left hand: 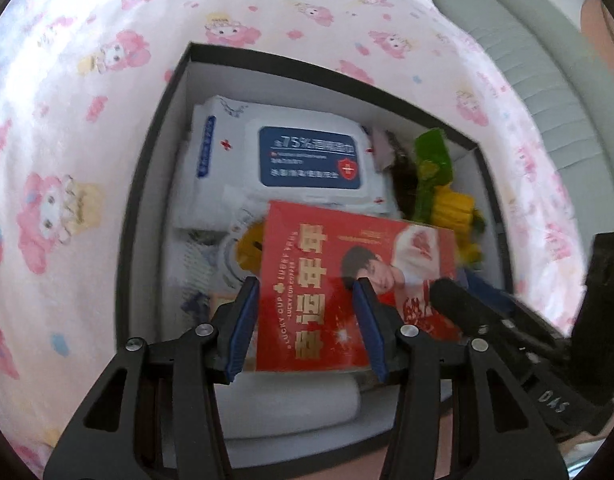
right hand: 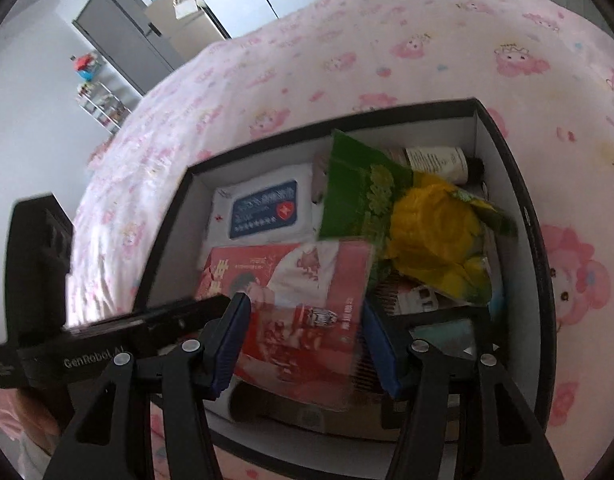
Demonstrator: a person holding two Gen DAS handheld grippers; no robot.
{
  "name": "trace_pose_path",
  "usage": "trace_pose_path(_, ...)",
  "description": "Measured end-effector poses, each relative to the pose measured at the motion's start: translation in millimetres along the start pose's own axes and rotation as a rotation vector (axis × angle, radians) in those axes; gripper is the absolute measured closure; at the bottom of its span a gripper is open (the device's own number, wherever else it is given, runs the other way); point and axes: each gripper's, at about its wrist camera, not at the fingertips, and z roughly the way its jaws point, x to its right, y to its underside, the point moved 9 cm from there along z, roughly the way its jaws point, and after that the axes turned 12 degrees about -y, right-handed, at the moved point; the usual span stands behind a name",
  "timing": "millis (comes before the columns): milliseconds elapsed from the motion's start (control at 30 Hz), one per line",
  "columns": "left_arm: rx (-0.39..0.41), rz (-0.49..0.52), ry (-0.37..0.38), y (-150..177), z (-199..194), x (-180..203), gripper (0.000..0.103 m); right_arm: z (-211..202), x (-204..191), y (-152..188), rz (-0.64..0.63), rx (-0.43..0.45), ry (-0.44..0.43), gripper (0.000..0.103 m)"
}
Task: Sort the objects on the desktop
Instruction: 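Grip the envelope with the right gripper too and lower it over the box, then open both grippers to drop the envelope in the box and lift away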
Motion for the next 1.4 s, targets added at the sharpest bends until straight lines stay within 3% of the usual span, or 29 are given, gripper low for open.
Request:
trace_pose_path(200,0.089,-0.021,-0.014,-1,-17,-6,0.056,-35,7,-15,0.037,0.142,0.005,0.049)
trace_pose_path(400,0.049,-0.004,0.019,7,-7,-2,0.055,-8,-1,9,0.026,0.005,-0.043,0.051)
trace_pose_path(533,0.002,-0.011,0.025,11,10,-2,0.055,4,-4,16,0.0,-0.034,0.004,0.051)
trace_pose_path(667,0.012,0.007,0.006,11,12,-1,0.055,9,4,21,0.018,-0.053,0.038,0.051)
trace_pose_path(767,0.057,0.014,0.011,6,0,-1,0.055,4,3,19,-0.011,-0.025,0.085,0.051)
trace_pose_path(833,0.128,0.01,0.001,0,-17,-4,0.054,-5,-1,14,-0.052,0.015,0.12,0.051)
trace_pose_path(900,0.205,0.003,-0.031,-7,-34,-8,0.049,-15,-8,8,-0.076,0.065,0.129,0.051)
trace_pose_path(967,0.282,-0.008,-0.066,-14,-51,-13,0.035,-25,-13,2,-0.069,0.118,0.137,0.051)
trace_pose_path(1067,0.378,-0.026,-0.093,-18,-79,-21,0.033,-37,-23,-3,-0.073,0.184,0.152,0.048)
trace_pose_path(1133,0.436,-0.027,-0.126,-20,-100,-27,0.028,-42,-34,-2,-0.102,0.196,0.172,0.041)
trace_pose_path(1200,0.483,-0.022,-0.159,-21,-118,-34,0.021,-47,-44,-1,-0.124,0.203,0.205,0.03)
trace_pose_path(1267,0.508,-0.018,-0.173,-20,-136,-39,0.019,-54,-55,1,-0.132,0.219,0.238,0.029)
trace_pose_path(1400,0.542,-0.001,-0.189,-13,-173,-47,0.012,-63,-82,6,-0.096,0.232,0.189,0.029)
